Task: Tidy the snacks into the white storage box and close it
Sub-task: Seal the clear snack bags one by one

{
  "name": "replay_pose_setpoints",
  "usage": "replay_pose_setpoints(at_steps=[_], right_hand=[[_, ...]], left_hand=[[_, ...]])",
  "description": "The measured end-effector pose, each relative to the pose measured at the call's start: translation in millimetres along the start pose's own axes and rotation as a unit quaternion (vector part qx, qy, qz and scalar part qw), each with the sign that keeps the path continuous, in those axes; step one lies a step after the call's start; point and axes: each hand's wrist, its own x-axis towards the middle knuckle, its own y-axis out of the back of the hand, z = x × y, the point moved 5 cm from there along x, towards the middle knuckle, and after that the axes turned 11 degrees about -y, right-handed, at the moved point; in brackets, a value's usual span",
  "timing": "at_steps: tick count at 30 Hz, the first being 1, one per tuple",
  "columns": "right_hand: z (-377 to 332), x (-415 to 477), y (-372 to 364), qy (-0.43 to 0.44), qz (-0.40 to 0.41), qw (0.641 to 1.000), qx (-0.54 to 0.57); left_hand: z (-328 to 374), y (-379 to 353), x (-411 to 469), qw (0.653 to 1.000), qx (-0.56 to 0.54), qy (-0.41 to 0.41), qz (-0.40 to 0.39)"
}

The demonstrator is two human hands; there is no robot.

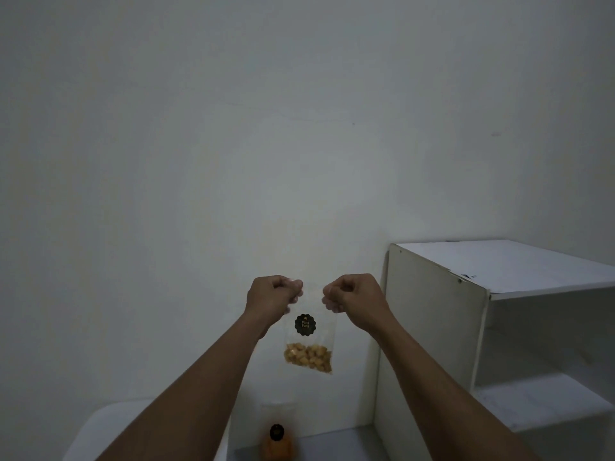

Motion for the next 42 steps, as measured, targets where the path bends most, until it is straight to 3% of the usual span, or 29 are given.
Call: replay_pose_setpoints(at_steps=[4,6,9,13,16,22,28,35,39,42], right_hand=[[7.1,-2.4,-3.4,0.004,0.049,0.999,-0.018],[10.2,-4.7,-6.5,0.01,0.068,0.997,-0.031],[13.4,-9.7,-10.5,0.028,0.089,0.994,-0.049],[20.2,-13.8,-18.5,0.061,0.084,0.989,-0.104],[23.3,-15.3,-22.2,0.03,0.036,0.997,-0.066],[24.7,-14.8,-21.9,-0.052,-0.029,0.998,-0.005],[35.7,-17.6,-33.4,-0.082,-0.074,0.993,0.038],[48.1,-26.2,-36.8,-0.048,-0.067,0.995,-0.056],[71.7,-26.5,-38.7,-0.017,-0.046,0.979,-0.198],[91.6,-19.0,-34.1,-0.011,-0.011,0.984,-0.179]], left_hand=[[7.1,1.2,-3.7,0.982,0.144,0.002,0.119],[3.4,-3.7,-3.1,0.99,0.101,0.03,0.097],[-4.6,-16.7,-11.3,0.99,-0.09,0.108,0.031],[-13.5,-19.6,-16.5,0.976,-0.163,0.136,0.04],[-16.7,-16.9,-14.4,0.981,-0.151,0.121,0.03],[-18.5,-16.6,-17.0,0.987,-0.114,0.093,-0.064],[-31.9,-7.4,-27.1,0.966,-0.167,0.173,-0.092],[-43.6,-6.2,-30.3,0.967,-0.131,0.209,-0.06],[-49.3,-13.3,-24.3,0.976,-0.095,0.194,-0.033],[-65.2,-21.6,-22.9,0.986,-0.038,0.159,-0.022]])
